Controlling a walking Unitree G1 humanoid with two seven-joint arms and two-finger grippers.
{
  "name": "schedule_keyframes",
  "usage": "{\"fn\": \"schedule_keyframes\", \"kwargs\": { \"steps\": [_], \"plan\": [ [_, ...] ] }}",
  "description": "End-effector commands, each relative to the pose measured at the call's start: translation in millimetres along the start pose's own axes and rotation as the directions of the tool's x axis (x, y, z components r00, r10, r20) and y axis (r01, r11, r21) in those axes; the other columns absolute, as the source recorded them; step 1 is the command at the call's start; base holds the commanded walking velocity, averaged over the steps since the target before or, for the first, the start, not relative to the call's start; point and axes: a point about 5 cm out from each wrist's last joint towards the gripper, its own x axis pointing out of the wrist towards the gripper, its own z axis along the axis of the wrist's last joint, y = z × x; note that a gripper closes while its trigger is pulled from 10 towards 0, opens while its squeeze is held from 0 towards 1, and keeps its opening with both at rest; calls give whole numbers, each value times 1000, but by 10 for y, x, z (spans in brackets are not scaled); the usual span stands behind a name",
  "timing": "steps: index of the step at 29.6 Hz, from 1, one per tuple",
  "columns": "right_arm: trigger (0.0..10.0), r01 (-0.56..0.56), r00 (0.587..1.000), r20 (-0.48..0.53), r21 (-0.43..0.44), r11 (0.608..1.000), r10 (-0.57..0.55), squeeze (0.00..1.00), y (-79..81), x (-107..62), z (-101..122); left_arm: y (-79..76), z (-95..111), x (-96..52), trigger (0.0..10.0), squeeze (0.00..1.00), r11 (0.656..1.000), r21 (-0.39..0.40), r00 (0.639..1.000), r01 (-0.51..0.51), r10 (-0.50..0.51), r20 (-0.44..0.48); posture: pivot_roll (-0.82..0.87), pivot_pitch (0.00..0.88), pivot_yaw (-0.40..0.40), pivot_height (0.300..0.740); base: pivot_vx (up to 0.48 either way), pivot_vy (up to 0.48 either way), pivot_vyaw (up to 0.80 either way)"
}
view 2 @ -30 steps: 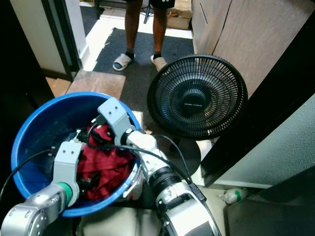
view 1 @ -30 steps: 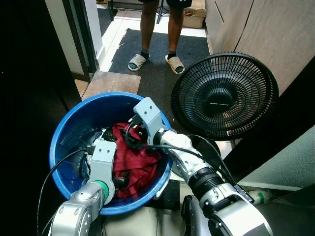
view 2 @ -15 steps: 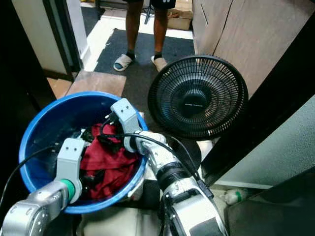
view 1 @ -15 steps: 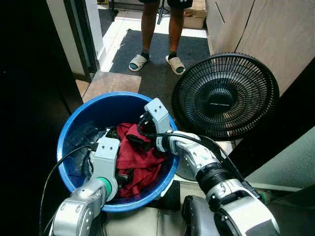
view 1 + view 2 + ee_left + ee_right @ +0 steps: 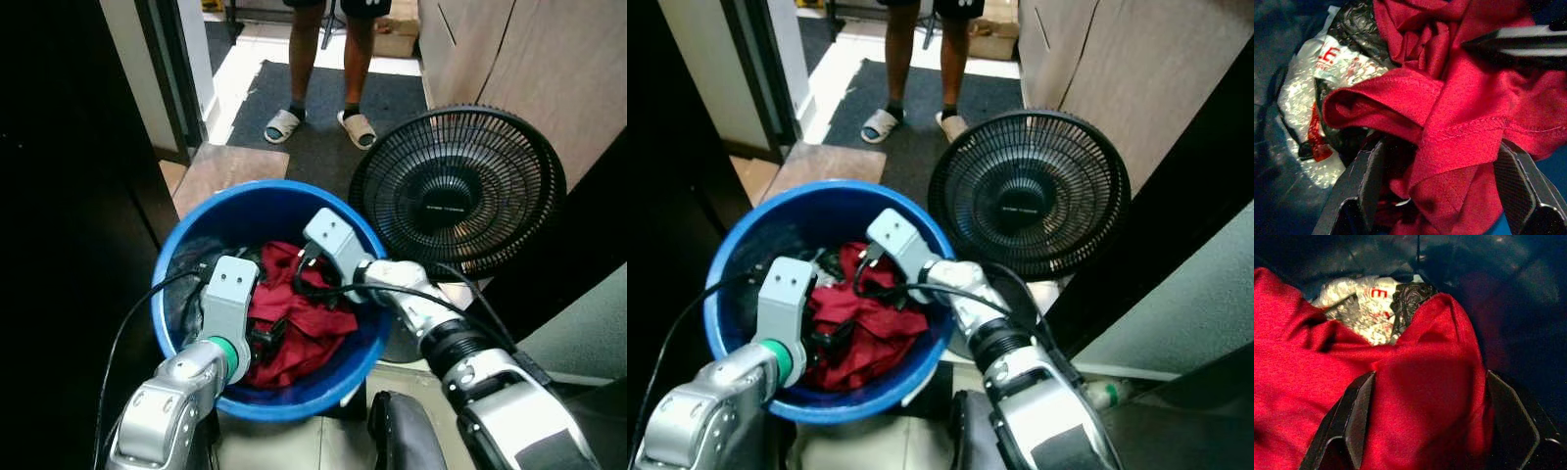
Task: Clothes washing
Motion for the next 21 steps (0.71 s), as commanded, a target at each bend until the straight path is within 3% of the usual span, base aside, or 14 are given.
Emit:
{"fn": "schedule_keyframes", "kwargs": {
  "steps": [1, 10, 11, 21],
  "plan": [
    [10000, 88, 989, -121, 57, 995, -80, 0, -210, -200, -381, 199, -297, -6, 10000, 0, 996, -32, 988, -82, 77, -134, 95, 143, -1, 517, 0, 0, 0],
    [9647, 51, 991, -130, 63, 997, -43, 0, -107, -163, -459, 205, -293, -8, 10000, 0, 997, -27, 988, -79, 74, -134, 98, 144, 3, 517, 0, 0, 0],
    [0, 46, 992, -123, 69, 997, -37, 0, -96, -156, -454, 209, -293, -14, 10000, 0, 996, -27, 988, -81, 76, -135, 109, 146, 3, 517, 0, 0, 0],
    [0, 30, 996, -88, 84, 996, -23, 0, -52, -125, -415, 216, -294, -23, 10000, 0, 996, -28, 988, -85, 80, -135, 110, 147, 2, 517, 0, 0, 0]
  ]
}}
